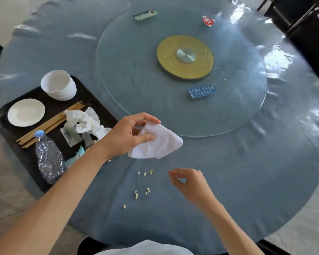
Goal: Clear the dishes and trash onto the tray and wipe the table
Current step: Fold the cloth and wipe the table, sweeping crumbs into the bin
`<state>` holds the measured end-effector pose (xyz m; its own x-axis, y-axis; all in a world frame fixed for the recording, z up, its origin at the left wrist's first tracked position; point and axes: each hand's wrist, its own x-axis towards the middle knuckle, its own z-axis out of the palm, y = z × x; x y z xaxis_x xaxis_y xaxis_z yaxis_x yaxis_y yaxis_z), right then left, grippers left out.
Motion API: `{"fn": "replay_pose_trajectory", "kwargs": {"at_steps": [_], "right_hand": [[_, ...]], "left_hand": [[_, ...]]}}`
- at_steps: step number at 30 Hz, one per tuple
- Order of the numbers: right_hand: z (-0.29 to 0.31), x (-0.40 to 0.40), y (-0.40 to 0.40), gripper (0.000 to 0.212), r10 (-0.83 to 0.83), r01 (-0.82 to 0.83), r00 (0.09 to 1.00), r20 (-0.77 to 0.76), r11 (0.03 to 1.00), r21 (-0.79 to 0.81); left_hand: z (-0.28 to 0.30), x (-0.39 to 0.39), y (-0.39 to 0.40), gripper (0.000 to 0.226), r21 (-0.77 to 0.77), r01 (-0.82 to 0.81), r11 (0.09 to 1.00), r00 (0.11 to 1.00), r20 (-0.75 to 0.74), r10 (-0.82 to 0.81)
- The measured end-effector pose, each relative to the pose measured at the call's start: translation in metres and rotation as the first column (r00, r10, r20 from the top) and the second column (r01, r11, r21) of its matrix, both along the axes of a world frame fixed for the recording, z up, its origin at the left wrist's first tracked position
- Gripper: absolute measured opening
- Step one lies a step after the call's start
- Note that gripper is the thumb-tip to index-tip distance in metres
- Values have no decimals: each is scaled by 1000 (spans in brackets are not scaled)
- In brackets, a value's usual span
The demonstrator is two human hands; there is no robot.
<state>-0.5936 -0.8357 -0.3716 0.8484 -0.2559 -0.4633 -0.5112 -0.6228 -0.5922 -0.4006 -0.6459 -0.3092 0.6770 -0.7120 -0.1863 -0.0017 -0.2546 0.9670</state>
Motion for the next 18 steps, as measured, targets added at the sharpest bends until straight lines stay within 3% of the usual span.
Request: {"fn": "replay_pose_trajectory", "kwargs": {"at_steps": [6, 9, 13, 16, 18], "right_hand": [[-3, 10, -6, 34, 51, -44, 992, -112, 997, 65], [-1, 21, -14, 26, 64, -73, 983, -174, 996, -44], [-1, 39, -20, 18, 164, -191, 943, -291, 979, -65], [-7, 44, -23, 51, 321, -372, 861, -395, 926, -58], [-14, 46, -28, 62, 348, -408, 836, -424, 911, -58]], "left_hand": [[-5, 20, -23, 39, 31, 92, 995, 995, 24, -92], [-7, 33, -33, 43, 38, 129, 991, 991, 41, -131], [-13, 51, -46, 46, 47, 170, 984, 984, 38, -172], [-21, 59, -54, 50, 61, 191, 980, 981, 31, -193], [-27, 62, -58, 58, 48, 191, 980, 981, 10, -191]]}}
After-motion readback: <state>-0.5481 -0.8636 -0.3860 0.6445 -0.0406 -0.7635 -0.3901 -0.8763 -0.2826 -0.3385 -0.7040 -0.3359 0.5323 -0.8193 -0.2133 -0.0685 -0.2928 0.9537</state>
